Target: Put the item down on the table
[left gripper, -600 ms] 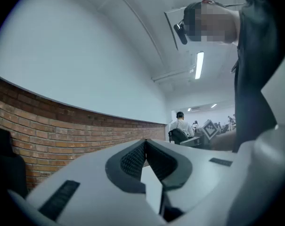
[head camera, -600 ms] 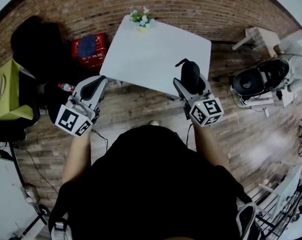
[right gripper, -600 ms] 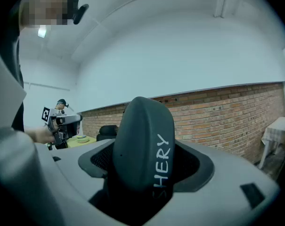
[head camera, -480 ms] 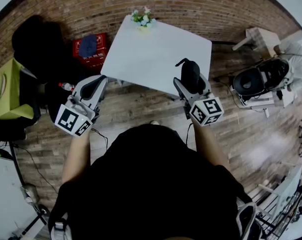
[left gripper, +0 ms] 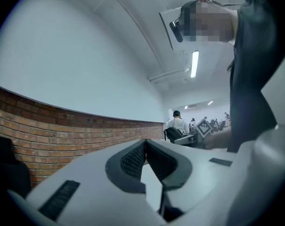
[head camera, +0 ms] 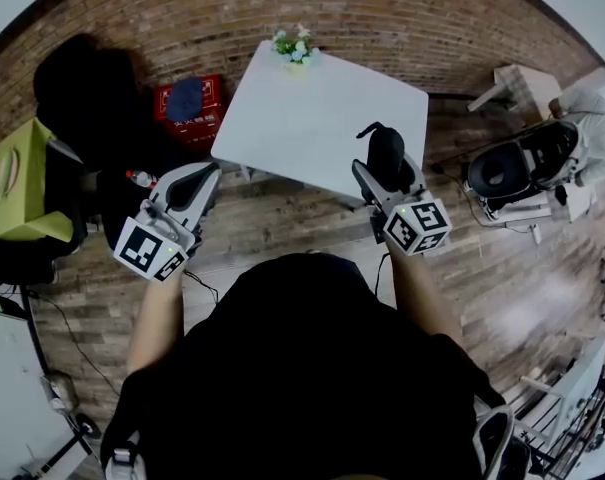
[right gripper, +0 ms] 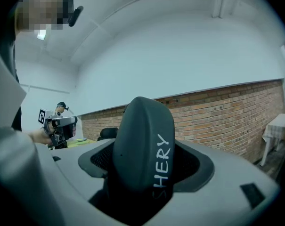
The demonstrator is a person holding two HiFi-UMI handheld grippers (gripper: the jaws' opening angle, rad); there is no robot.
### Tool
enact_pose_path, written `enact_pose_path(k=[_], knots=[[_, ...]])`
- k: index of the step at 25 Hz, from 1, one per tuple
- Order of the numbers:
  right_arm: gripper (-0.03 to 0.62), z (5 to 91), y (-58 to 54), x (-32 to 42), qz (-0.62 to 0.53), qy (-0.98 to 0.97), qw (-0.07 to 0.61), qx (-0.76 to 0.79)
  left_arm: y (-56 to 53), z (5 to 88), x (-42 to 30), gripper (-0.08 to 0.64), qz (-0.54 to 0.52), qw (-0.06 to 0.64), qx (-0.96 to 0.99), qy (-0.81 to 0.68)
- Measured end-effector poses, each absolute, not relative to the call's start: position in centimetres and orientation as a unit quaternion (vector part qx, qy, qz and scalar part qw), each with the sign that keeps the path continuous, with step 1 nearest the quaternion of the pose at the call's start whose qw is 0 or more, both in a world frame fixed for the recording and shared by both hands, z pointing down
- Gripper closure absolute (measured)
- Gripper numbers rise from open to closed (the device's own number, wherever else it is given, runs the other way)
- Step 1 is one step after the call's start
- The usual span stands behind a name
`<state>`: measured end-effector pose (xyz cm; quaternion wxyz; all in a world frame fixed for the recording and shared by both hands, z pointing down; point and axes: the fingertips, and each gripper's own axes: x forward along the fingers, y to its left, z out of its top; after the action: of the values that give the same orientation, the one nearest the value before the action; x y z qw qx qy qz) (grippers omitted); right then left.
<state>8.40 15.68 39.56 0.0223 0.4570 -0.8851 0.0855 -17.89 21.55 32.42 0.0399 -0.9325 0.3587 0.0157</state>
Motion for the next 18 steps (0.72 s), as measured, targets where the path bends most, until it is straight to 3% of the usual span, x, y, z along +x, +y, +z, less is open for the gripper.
enact_pose_path(k=[18], knots=[[0.221, 41.1, 11.1, 11.2, 0.127, -0.868, 0.004, 0.480, 18.8, 33.8, -18.7, 0.548, -0.009, 0.034, -0.924, 0.380]])
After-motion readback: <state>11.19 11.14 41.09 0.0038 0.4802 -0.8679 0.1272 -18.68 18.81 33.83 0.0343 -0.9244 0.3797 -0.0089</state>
